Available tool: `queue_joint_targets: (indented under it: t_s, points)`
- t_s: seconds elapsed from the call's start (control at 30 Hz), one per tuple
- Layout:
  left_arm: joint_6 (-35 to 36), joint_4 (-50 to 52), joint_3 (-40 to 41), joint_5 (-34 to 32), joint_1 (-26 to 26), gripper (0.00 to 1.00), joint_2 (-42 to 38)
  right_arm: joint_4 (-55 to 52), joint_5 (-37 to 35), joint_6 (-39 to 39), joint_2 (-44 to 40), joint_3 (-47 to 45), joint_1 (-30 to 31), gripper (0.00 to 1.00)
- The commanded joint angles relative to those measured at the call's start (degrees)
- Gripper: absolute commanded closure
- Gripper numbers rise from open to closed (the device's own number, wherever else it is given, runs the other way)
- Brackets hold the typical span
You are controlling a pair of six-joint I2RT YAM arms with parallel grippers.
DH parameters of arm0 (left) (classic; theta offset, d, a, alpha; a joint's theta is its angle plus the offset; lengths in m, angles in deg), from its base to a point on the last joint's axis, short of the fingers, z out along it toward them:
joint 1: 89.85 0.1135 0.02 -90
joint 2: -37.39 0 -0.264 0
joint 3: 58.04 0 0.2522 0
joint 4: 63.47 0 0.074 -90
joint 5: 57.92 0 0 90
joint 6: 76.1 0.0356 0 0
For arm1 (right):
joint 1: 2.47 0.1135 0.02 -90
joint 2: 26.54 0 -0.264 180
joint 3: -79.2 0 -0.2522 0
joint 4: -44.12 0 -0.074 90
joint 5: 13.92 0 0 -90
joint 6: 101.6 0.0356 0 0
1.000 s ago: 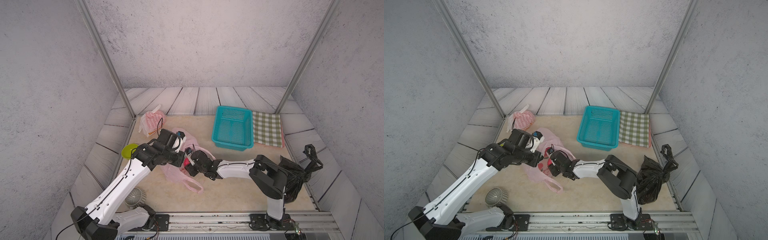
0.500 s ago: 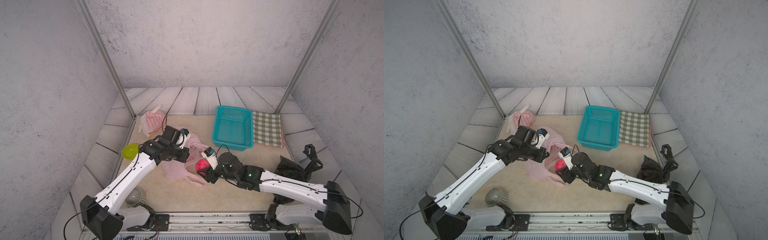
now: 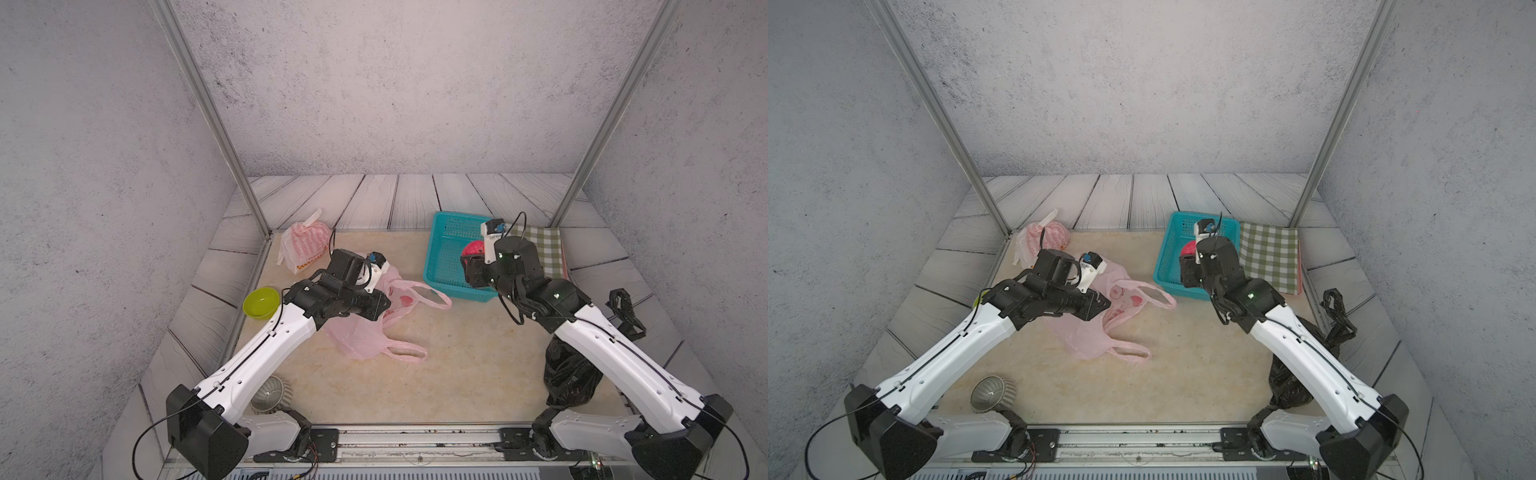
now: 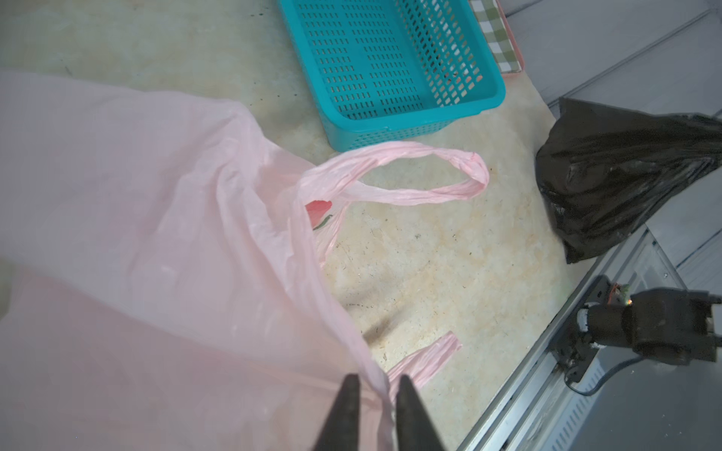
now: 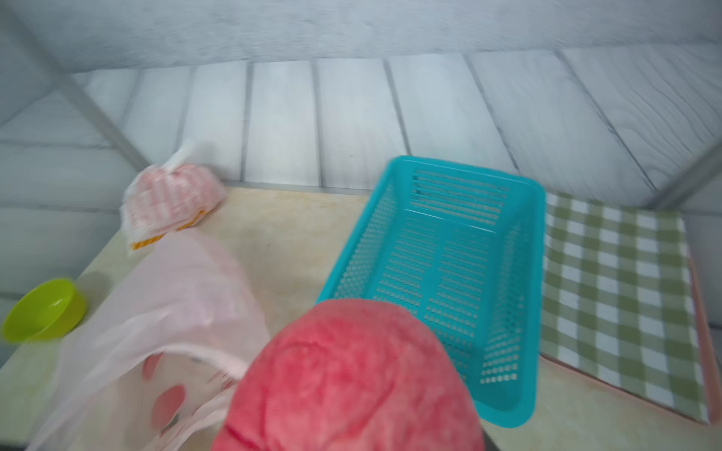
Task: Untie the knot of a plastic bag & take out the apple
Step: Place the apple in the basket.
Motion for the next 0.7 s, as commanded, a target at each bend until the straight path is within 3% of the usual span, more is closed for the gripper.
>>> queue_joint_targets:
  t_s: [0.0, 0.1, 0.27, 0.33, 0.5, 0.67]
  points:
    - [1.4, -2.6, 1.0, 4.1, 0.7, 0.60, -0.2, -2.8, 3.4, 4.0, 7.2, 4.9, -3.8, 0.54]
    - [2.0, -3.0, 2.1, 3.5, 0.9, 0.37, -1.9, -2.4, 2.9, 4.5, 15.1, 9.5, -6.5, 0.54]
    - [3.6, -1.4, 1.8, 5.0, 1.0, 0.20, -2.0, -1.8, 0.6, 3.8, 27.4, 16.2, -10.0, 0.54]
    - [3.4, -0.3, 0.3, 6.6, 0.6, 0.02, -1.9, -2.1, 0.3, 3.2, 32.0, 19.1, -11.5, 0.53]
    - [4.1, 1.8, -2.6, 3.0, -2.8, 0.01, -1.6, -5.0, 3.6, 3.2, 41.6, 26.3, -14.9, 0.52]
    - [4.7, 5.5, -4.9, -0.1, -4.5, 0.01, 2.2, -6.3, 6.4, 4.2, 44.0, 24.5, -15.6, 0.48]
